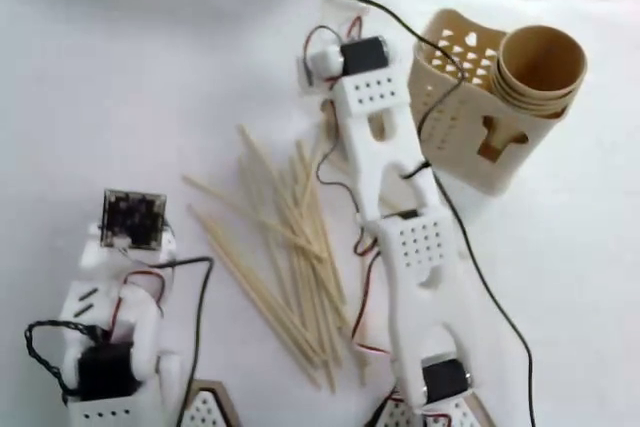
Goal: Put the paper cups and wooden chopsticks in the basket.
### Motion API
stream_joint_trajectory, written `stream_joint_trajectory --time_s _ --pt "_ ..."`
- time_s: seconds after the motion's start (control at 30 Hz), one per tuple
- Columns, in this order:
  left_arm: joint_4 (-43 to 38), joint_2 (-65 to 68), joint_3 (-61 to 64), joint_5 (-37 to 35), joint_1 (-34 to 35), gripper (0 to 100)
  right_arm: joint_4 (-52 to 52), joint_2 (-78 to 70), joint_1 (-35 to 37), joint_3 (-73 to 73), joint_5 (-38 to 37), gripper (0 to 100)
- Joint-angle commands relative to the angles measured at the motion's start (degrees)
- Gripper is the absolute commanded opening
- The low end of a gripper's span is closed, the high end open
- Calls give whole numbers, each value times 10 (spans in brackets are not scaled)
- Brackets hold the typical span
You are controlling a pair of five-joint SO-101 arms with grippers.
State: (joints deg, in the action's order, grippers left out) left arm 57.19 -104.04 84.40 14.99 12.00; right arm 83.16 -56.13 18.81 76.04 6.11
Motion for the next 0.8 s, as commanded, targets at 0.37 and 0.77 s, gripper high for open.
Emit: stream_joint_trajectory --time_s 0.37,0.77 --pt "-3 -4 2 -2 4 24 31 -42 -11 56 1 142" --pt "-3 -4 2 -2 5 24 154 12 3 49 0 141"
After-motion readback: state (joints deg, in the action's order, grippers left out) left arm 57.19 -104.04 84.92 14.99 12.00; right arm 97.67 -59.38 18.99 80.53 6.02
